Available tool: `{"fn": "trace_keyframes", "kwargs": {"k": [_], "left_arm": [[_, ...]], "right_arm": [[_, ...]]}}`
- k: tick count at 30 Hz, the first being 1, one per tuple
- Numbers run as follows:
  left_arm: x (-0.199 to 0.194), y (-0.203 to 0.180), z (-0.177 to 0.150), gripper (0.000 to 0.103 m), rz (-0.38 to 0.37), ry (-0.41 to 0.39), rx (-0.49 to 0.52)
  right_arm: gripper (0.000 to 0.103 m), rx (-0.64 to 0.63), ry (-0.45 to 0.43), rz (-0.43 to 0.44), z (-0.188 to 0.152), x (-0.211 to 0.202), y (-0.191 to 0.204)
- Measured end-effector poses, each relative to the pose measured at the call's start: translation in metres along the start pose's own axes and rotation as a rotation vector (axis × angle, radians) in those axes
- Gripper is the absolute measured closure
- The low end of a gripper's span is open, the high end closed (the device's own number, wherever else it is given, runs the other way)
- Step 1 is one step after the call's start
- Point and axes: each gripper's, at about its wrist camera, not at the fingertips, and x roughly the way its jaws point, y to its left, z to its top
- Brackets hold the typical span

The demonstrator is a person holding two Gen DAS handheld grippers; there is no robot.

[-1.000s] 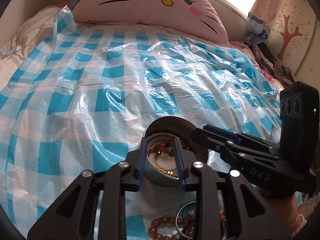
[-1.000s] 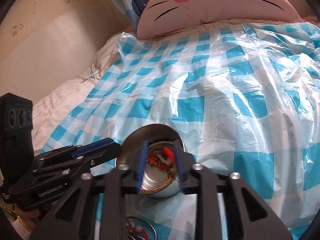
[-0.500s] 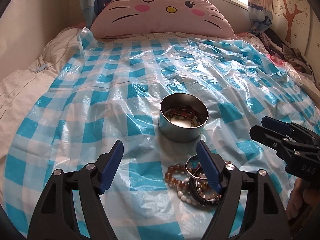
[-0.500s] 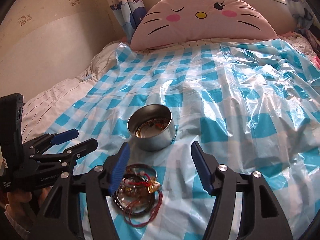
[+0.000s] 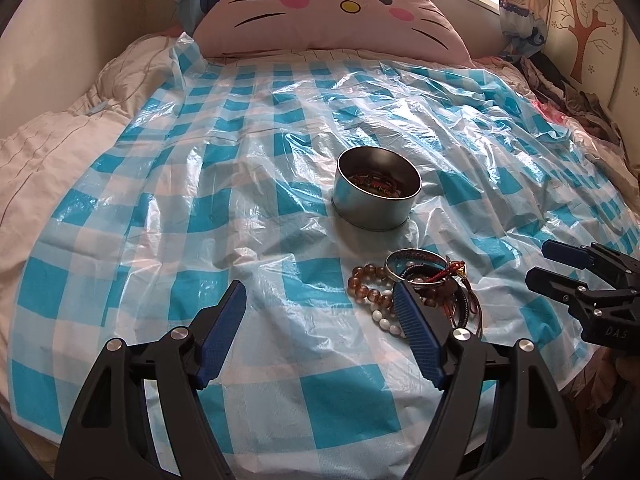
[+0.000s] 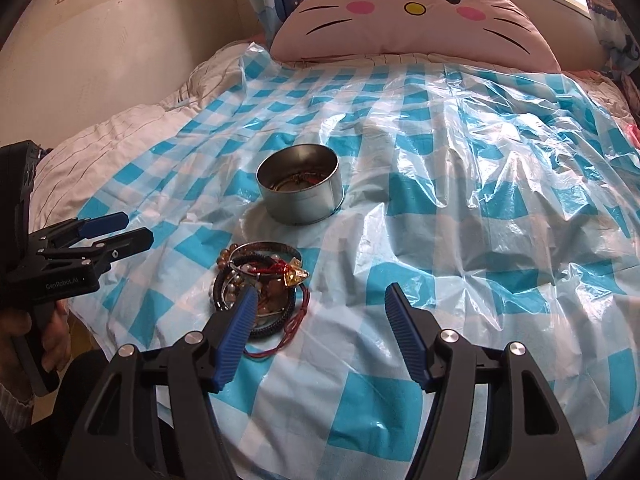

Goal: Organize jewelry

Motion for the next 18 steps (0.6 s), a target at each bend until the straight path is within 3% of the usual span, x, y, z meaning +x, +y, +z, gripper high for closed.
{"fn": "trace_keyframes", "kwargs": {"k": [9,15,18], "left_arm": [[0.016,-0.019,0.006,0.031,-0.079,0.031,0.052],[0.06,-0.035,0.032,0.031,-0.146,0.104,0.028],[0.081,-0.042,0.04,0.039,-0.142,0.134,0.038]], "right_arm": [[0.038,-0.038,0.063,0.015,-0.007,0.026,0.01],[0.034,-0.027,0.069,0.017,-0.01,0.029,0.006],[0.033,-0.021,0.065,0.016,-0.01,0.028,0.002]]}}
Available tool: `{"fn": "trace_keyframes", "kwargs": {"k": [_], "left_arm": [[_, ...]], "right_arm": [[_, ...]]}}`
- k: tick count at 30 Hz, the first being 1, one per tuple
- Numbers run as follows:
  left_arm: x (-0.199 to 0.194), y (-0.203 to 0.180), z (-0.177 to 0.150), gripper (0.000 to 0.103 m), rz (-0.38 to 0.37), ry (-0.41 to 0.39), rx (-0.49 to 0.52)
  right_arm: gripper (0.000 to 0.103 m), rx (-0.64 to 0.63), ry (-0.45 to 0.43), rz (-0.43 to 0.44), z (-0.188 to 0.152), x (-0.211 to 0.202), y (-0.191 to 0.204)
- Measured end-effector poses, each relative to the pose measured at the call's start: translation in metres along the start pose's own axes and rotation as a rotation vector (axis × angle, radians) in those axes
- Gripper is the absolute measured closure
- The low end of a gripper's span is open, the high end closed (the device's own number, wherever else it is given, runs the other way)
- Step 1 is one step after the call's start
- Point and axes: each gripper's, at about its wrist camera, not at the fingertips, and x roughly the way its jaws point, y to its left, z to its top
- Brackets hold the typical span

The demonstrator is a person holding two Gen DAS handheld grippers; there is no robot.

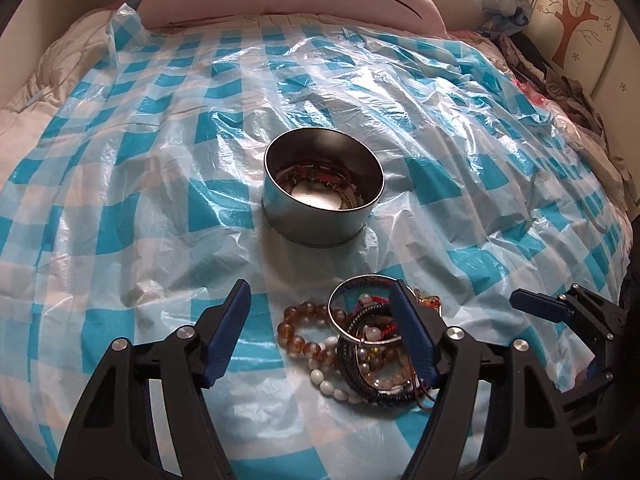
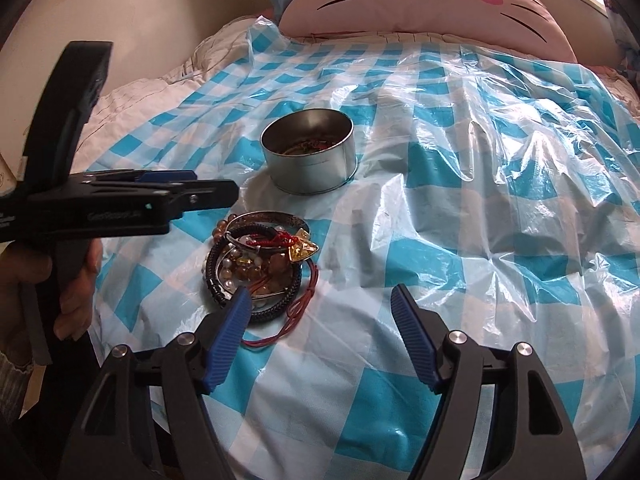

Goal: Organize jewelry

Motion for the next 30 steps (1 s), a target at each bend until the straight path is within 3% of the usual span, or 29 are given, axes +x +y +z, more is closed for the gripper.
{"fn": "trace_keyframes", "kwargs": {"k": [3,5,6,7,9,17,22,25,30], "left_arm": [[0.021,-0.007,0.006,0.048,0.021,0.044,0.048],[0.038,-0.009,0.006,0.065,0.015,0.093,0.07],[0.046,-0.011,0.004,0.085,0.001,0.128,0.088],[0.051,-0.014,0.001,0.093,-0.01,0.138,0.109],[0.048,-0.014,-0.003,0.097,-0.031,0.125,0.12],[0.004,0.026,-0.012,0.099,-0.175,-0.031,-0.11],[-0.009,0.046,-0.025,0.099,-0.213,-0.105,-0.233],[-0.018,0.054,-0.027,0.099,-0.219,-0.157,-0.271],[-0.018,0.056,-0.028,0.099,-0.213,-0.163,-0.282]], "right_arm": [[0.033,0.007,-0.002,0.001,0.001,-0.001,-0.005],[0.033,0.01,-0.002,0.002,0.001,-0.002,-0.008],[0.033,0.011,-0.002,0.002,0.001,-0.002,-0.009],[0.033,0.011,-0.001,0.002,0.001,-0.002,-0.01],[0.033,0.012,0.004,0.004,0.001,-0.002,-0.011],[0.033,-0.02,0.037,0.02,-0.001,0.007,-0.005],[0.033,-0.033,0.047,0.028,-0.001,0.013,0.001],[0.033,-0.042,0.042,0.034,0.003,0.016,0.004],[0.033,-0.107,0.024,0.049,0.021,0.026,0.024]]}}
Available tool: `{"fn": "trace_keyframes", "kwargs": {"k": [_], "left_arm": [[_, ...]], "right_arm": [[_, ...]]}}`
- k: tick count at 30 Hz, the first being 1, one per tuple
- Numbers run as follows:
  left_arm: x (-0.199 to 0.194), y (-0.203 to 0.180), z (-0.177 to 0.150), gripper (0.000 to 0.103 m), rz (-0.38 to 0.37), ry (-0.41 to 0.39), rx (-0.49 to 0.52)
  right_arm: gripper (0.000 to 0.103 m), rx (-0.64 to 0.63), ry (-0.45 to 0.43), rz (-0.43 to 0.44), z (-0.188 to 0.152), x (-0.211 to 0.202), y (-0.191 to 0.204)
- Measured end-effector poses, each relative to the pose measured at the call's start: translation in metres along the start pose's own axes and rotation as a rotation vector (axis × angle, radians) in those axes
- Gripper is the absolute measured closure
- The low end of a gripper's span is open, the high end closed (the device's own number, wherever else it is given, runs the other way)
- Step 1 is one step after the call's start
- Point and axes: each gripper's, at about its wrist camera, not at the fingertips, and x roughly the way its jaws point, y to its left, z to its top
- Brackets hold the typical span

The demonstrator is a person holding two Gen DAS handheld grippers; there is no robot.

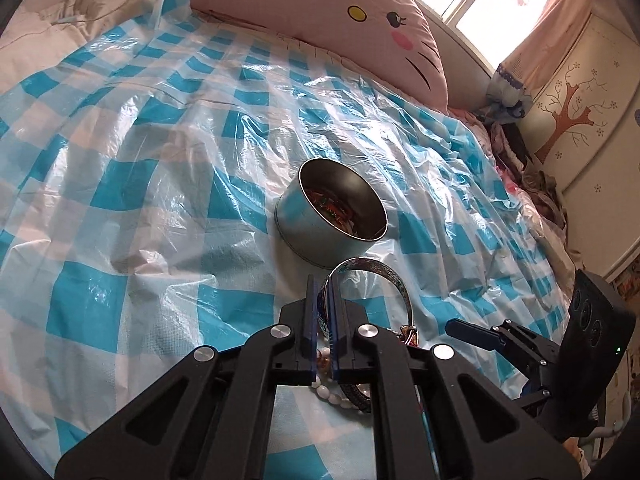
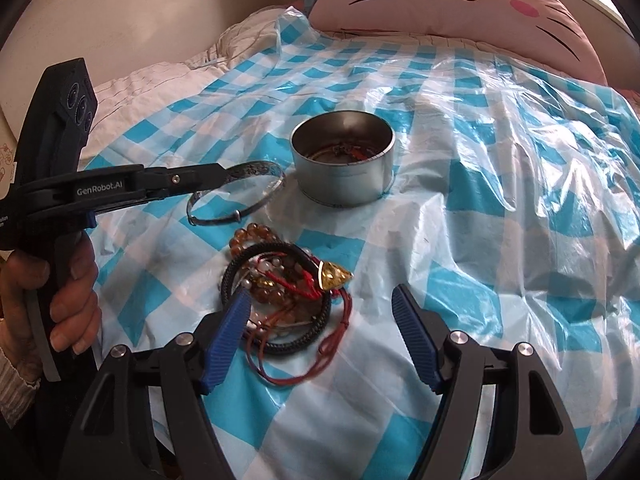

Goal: Organize jewelry

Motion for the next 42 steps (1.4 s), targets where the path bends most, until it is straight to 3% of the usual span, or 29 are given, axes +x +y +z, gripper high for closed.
{"fn": "trace_keyframes", "kwargs": {"k": [4,8,12,14,18,21,27,32,36,40,42], "left_arm": [[0.0,0.001,0.0,0.098,0.002,0.0,-0.003],[-0.002,0.004,-0.001,0.096,-0.01,-0.006,-0.013],[0.001,0.002,-0.001,0.096,0.0,0.002,-0.001],[0.005,0.002,-0.001,0.096,0.024,0.021,-0.004],[0.016,0.017,0.0,0.096,0.043,0.074,-0.062],[0.029,0.026,0.002,0.095,0.058,0.132,-0.076],[0.052,0.016,-0.002,0.084,0.136,0.232,0.021],[0.045,0.005,-0.001,0.07,0.172,0.208,0.092],[0.036,0.001,-0.001,0.064,0.154,0.229,0.149],[0.022,-0.014,-0.007,0.051,0.095,0.224,0.313],[0.021,-0.024,-0.011,0.05,0.088,0.229,0.394]], "right_arm": [[0.033,-0.079,0.03,-0.029,0.009,0.01,0.02],[0.034,-0.012,0.027,-0.022,0.003,0.005,0.014],[0.053,0.124,0.051,0.069,-0.002,0.009,-0.008],[0.056,0.178,0.058,0.109,-0.002,0.013,-0.017],[0.058,0.184,0.066,0.116,-0.001,0.019,-0.017],[0.068,0.145,0.075,0.09,-0.001,0.019,-0.01],[0.08,0.126,0.089,0.073,-0.002,0.026,-0.014],[0.088,0.053,0.07,0.003,-0.003,0.015,-0.004],[0.089,0.038,0.058,0.022,-0.004,0.009,-0.001],[0.088,0.038,0.072,0.023,-0.003,0.013,-0.001],[0.082,0.041,0.079,0.012,-0.002,0.018,-0.002]]}}
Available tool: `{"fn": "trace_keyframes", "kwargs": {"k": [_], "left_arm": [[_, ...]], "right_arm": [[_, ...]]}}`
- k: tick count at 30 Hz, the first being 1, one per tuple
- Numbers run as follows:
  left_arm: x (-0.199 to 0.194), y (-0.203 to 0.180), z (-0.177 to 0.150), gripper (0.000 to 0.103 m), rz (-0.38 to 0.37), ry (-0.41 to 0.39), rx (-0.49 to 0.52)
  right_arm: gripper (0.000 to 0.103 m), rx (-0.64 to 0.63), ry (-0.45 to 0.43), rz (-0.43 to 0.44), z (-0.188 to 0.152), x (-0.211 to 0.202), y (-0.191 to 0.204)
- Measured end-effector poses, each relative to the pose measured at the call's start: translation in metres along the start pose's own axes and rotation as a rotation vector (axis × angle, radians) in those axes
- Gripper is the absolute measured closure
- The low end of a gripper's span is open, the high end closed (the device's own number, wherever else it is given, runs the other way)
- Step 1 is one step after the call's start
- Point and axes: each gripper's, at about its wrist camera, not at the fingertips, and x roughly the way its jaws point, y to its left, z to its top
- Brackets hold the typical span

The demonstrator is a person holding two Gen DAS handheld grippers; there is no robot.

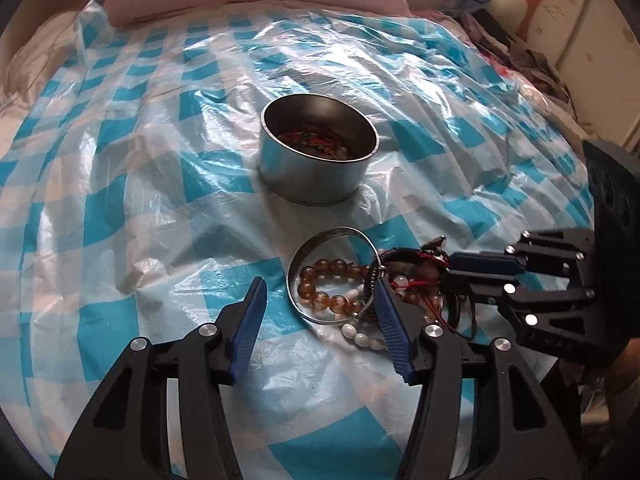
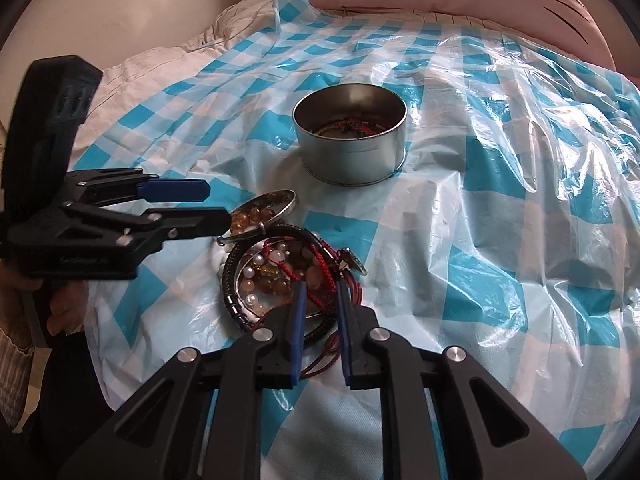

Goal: Organize jewelry

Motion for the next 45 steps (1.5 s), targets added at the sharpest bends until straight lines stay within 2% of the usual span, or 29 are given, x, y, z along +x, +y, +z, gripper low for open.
{"fn": "trace_keyframes", "kwargs": {"k": [3,5,7,9,12,16,21,23,25,26,27,29,32,34,35,37,38,39,41,43,45], "left_arm": [[0.008,-0.011,0.001,0.051,-0.005,0.015,0.071],[0.017,-0.016,0.002,0.07,-0.026,0.05,0.099],[0.016,-0.023,0.002,0.09,-0.027,0.043,0.127],[0.013,-0.028,0.001,0.095,-0.019,0.036,0.153],[0.003,-0.022,0.002,0.097,-0.046,-0.003,0.096],[-0.016,-0.005,0.002,0.098,-0.104,-0.055,-0.015],[-0.029,0.009,-0.004,0.099,-0.175,-0.085,-0.121],[-0.033,0.011,-0.006,0.099,-0.197,-0.098,-0.156],[-0.037,0.01,-0.008,0.099,-0.211,-0.114,-0.181],[-0.039,0.01,-0.008,0.099,-0.22,-0.122,-0.19],[-0.04,0.008,-0.008,0.099,-0.226,-0.129,-0.196],[-0.039,0.004,-0.009,0.099,-0.221,-0.134,-0.195],[-0.03,-0.004,-0.008,0.099,-0.188,-0.103,-0.152],[-0.019,-0.011,-0.006,0.099,-0.152,-0.059,-0.105],[-0.015,-0.014,-0.005,0.099,-0.123,-0.042,-0.077],[-0.008,-0.023,-0.003,0.099,-0.083,-0.012,-0.015],[-0.005,-0.028,-0.001,0.099,-0.063,0.0,0.021],[-0.002,-0.034,0.0,0.097,-0.037,0.009,0.06],[0.003,-0.046,0.001,0.089,0.015,0.028,0.137],[0.01,-0.056,0.001,0.075,0.073,0.038,0.199],[0.015,-0.062,0.0,0.073,0.1,0.048,0.246]], "right_arm": [[0.079,-0.007,0.012,0.002,0.001,0.009,0.0],[0.08,-0.015,0.007,-0.001,0.001,0.01,0.0],[0.083,-0.034,-0.011,-0.014,0.001,0.006,0.003],[0.093,-0.039,-0.021,-0.021,0.0,0.002,0.005],[0.097,-0.018,-0.029,0.005,-0.002,-0.004,0.001],[0.098,0.003,-0.05,0.03,-0.006,-0.015,-0.003],[0.099,0.08,-0.088,0.125,-0.008,-0.031,-0.013],[0.098,0.083,-0.062,0.137,-0.007,-0.028,-0.013],[0.09,0.068,-0.033,0.125,-0.005,-0.02,-0.01],[0.071,0.057,-0.026,0.11,-0.004,-0.017,-0.008],[0.061,0.043,-0.028,0.091,-0.004,-0.014,-0.006],[0.061,0.023,-0.024,0.053,-0.002,-0.009,-0.005],[0.061,0.0,-0.013,0.032,0.001,-0.002,-0.004],[0.068,-0.035,0.0,0.007,0.001,0.004,0.0],[0.079,-0.052,0.005,-0.005,0.001,0.007,0.001],[0.083,-0.099,0.001,-0.051,0.001,0.008,0.006],[0.091,-0.12,-0.005,-0.076,0.0,0.007,0.009],[0.093,-0.134,-0.011,-0.1,0.0,0.005,0.011],[0.093,-0.126,-0.015,-0.096,-0.001,0.002,0.01],[0.093,-0.124,-0.021,-0.099,-0.002,0.0,0.008],[0.096,-0.12,-0.025,-0.1,-0.003,-0.002,0.007]]}}
